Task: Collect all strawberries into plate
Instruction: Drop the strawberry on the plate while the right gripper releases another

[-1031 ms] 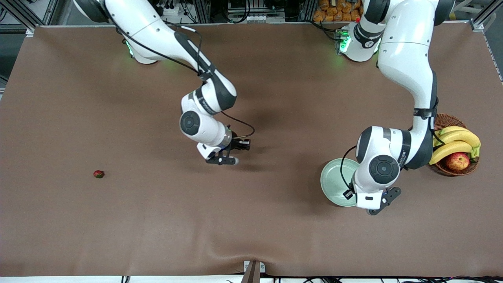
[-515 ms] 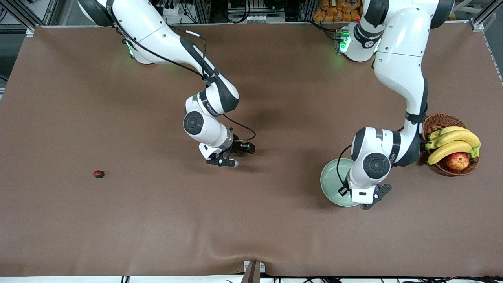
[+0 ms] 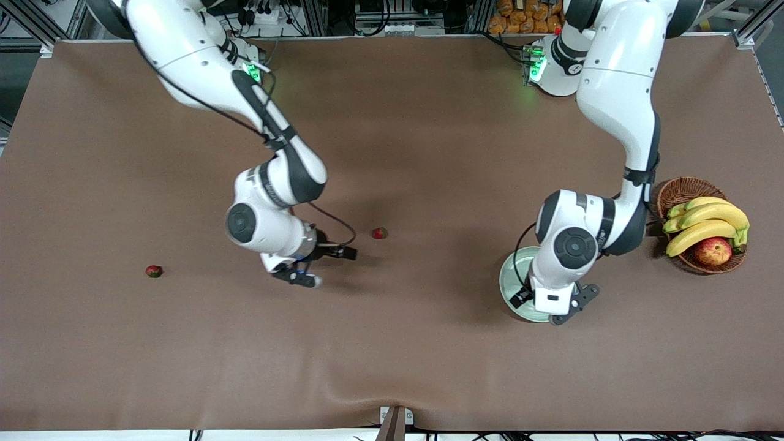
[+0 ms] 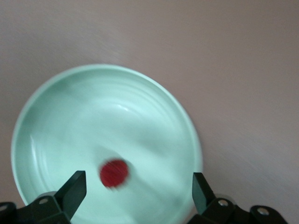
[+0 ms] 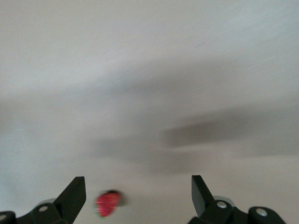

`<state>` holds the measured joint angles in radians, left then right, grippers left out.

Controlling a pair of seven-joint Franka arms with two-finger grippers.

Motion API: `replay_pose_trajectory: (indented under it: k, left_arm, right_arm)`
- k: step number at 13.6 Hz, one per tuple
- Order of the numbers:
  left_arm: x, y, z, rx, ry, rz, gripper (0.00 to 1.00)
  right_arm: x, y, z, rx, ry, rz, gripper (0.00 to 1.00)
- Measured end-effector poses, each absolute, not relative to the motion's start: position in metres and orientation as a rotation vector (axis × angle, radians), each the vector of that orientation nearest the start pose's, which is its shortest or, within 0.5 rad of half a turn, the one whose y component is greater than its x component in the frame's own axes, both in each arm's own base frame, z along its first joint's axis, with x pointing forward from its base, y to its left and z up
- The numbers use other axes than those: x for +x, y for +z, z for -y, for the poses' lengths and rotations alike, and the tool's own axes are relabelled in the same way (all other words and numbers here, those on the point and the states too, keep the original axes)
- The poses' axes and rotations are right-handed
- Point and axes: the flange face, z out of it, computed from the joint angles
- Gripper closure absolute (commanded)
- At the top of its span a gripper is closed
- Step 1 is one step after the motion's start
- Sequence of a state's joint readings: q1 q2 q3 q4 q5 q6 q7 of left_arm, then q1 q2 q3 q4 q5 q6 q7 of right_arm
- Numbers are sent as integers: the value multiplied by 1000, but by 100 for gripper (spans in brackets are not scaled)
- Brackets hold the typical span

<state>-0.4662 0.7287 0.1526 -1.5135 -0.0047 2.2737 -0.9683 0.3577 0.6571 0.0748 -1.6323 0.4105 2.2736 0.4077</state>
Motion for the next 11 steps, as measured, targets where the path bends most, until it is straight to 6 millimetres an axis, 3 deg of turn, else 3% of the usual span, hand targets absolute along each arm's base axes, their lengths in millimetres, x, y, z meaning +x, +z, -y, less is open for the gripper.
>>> replay_pose_trajectory:
  k: [3,7,9,11]
  left_arm:
    - [649,268,322,-3001,-199,881,0]
    - [606,278,421,-3099,-278,758,0]
    - [587,269,463,-3167,-336,679,0]
    - [563,247,502,-3233,-398,581,0]
  right_arm:
    - [645,248,-207,-2900,271,-230,0]
    - [667,248,-71,-2976,257,40,0]
    - [670,251,-15,-2986,235,145,0]
    - [670,256,28,-3026,225,259,0]
